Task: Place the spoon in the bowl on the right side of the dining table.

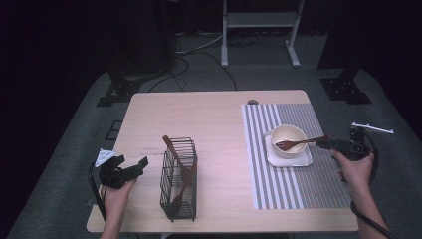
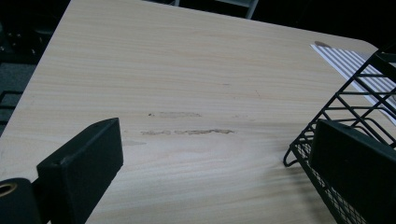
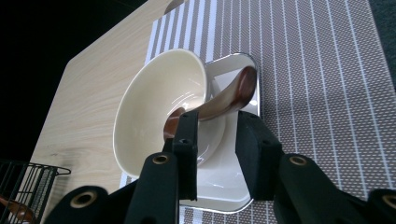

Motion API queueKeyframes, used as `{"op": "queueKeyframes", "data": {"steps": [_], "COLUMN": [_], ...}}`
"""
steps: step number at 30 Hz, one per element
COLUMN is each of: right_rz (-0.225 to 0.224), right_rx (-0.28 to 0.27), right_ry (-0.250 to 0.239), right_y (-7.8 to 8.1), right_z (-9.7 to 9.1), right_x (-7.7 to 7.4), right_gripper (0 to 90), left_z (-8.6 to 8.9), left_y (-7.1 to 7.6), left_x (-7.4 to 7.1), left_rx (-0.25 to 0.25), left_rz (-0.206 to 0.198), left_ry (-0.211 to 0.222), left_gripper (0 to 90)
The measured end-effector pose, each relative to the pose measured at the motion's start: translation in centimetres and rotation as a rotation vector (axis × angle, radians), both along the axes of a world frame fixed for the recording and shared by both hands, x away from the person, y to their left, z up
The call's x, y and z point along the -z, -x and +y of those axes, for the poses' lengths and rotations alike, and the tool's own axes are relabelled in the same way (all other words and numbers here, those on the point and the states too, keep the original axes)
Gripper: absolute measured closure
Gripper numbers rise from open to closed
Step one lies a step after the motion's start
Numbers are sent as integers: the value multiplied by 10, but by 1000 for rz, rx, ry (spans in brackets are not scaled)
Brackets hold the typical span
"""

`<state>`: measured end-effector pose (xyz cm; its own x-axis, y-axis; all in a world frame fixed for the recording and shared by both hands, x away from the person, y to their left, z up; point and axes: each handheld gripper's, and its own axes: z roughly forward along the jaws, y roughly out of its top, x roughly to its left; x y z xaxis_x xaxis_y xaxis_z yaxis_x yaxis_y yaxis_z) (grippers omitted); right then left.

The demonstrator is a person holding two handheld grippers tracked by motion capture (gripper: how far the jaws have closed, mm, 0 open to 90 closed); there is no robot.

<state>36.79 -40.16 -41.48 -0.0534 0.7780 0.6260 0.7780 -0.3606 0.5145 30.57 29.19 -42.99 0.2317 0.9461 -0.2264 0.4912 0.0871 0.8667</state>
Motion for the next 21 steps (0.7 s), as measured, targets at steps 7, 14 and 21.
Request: {"op": "queueKeyframes", "data": {"steps": [7, 14, 21], "right_rz": [-1, 1, 10], "right_rx": [-32, -60, -88], "right_ry": [4, 16, 23], "right_y": [7, 10, 14], "right_z": [8, 15, 20], "right_x": [2, 3, 10], "right_gripper": [667, 630, 577], "left_z": [-2, -2, -2], "left_y": [-1, 0, 0], "left_x": [0, -1, 0], "left_rx": [13, 13, 11], "left_rz": [-1, -3, -2], "left_ry": [0, -4, -5], "left_gripper": [21, 20, 20]}}
